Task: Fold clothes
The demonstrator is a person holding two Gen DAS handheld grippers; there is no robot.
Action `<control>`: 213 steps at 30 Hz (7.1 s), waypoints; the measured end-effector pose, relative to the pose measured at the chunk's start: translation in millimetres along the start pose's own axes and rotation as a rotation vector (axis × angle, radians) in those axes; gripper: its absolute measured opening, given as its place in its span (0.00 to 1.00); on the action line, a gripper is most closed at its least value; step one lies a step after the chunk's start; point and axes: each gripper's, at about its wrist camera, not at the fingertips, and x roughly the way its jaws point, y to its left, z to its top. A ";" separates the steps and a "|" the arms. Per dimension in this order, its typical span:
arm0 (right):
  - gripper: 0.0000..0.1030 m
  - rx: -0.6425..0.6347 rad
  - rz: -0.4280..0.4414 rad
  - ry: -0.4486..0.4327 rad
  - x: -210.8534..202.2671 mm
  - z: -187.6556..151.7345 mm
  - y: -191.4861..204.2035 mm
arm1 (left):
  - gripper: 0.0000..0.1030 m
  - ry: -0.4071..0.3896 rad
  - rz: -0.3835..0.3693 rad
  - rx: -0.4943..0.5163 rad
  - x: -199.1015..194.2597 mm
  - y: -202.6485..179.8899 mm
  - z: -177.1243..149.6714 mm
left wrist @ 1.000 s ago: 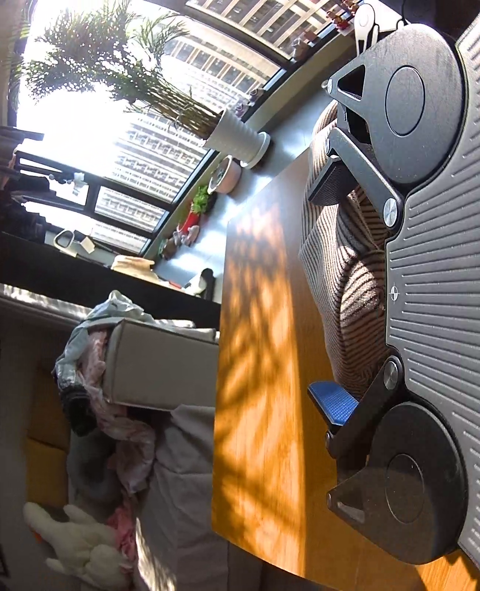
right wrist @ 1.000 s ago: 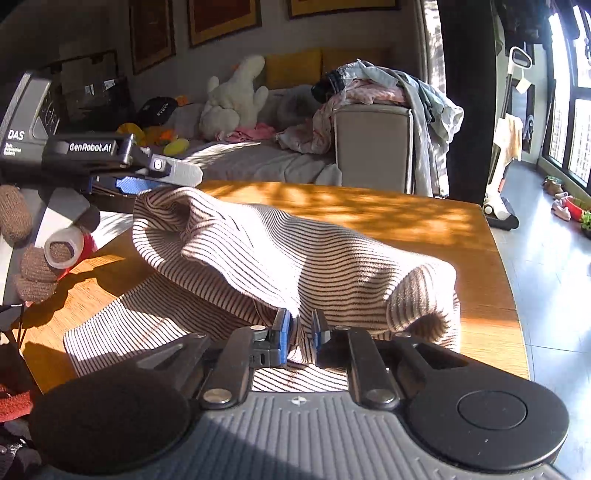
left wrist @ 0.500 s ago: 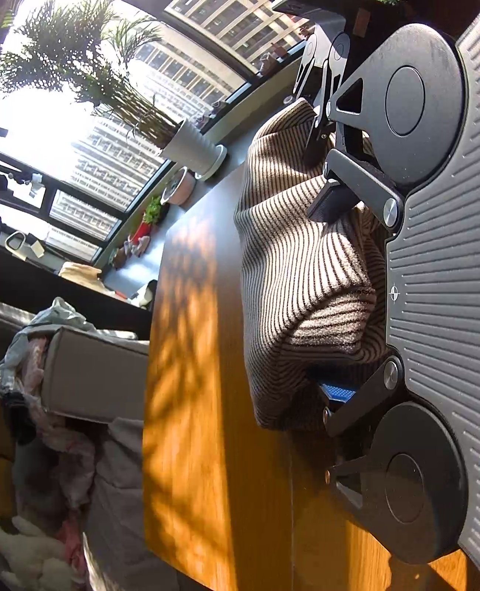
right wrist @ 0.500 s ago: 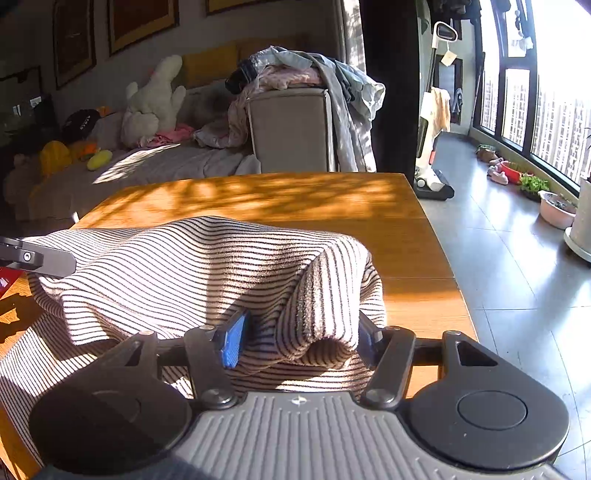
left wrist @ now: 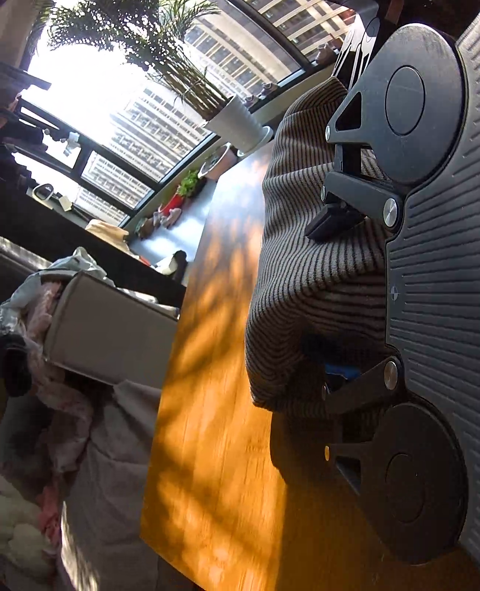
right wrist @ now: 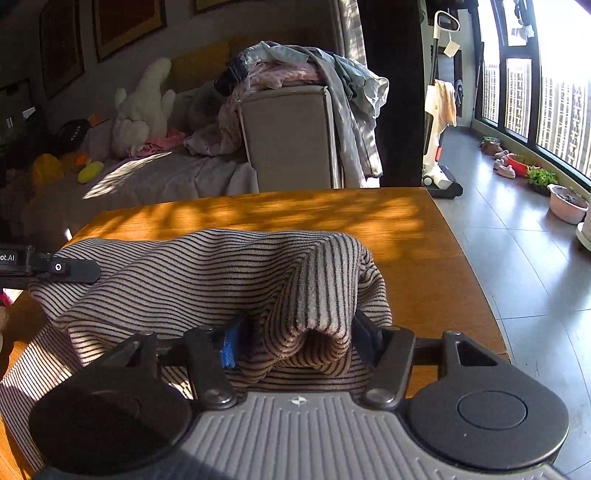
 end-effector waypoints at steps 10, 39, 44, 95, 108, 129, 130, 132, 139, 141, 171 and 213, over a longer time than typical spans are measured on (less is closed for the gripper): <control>0.50 -0.033 -0.010 0.013 15.6 11.4 -4.5 | 0.70 -0.002 0.042 -0.013 -11.9 18.2 6.5; 0.66 0.080 0.053 -0.043 12.3 17.2 -8.9 | 0.77 0.093 0.053 -0.004 -3.4 -0.8 6.4; 0.22 0.032 0.070 -0.072 -10.4 26.4 3.0 | 0.29 0.052 0.025 0.027 -22.2 -8.6 7.0; 0.66 -0.036 0.010 0.003 -70.9 -64.5 -4.7 | 0.75 0.128 -0.125 0.228 -43.8 -88.4 -80.2; 0.66 -0.161 0.020 -0.069 -122.5 -62.9 16.8 | 0.78 0.079 -0.135 0.131 -9.8 -53.8 -48.8; 0.46 -0.216 -0.093 -0.002 -12.0 -19.7 8.4 | 0.76 0.071 -0.093 0.086 -6.2 -32.6 -35.3; 0.47 -0.203 -0.095 -0.003 -19.3 -24.4 7.3 | 0.76 0.066 -0.086 0.087 -1.8 -33.7 -31.6; 0.47 -0.176 -0.076 0.005 -35.3 -34.3 6.3 | 0.76 0.055 -0.068 0.096 5.4 -37.1 -26.1; 0.53 -0.213 0.086 0.004 -95.1 -51.6 19.0 | 0.78 0.036 -0.041 0.144 -7.8 -57.3 -26.4; 0.53 -0.219 0.059 -0.041 -102.7 -45.1 17.4 | 0.78 0.024 -0.036 0.185 -22.2 -65.9 -32.3; 0.48 -0.209 -0.036 0.010 -96.0 -87.7 11.9 | 0.56 0.109 -0.108 0.212 1.5 -71.8 -52.7; 0.76 -0.837 0.241 -0.001 -132.3 -132.0 149.3 | 0.86 -0.013 0.027 0.410 -68.0 -75.9 -51.6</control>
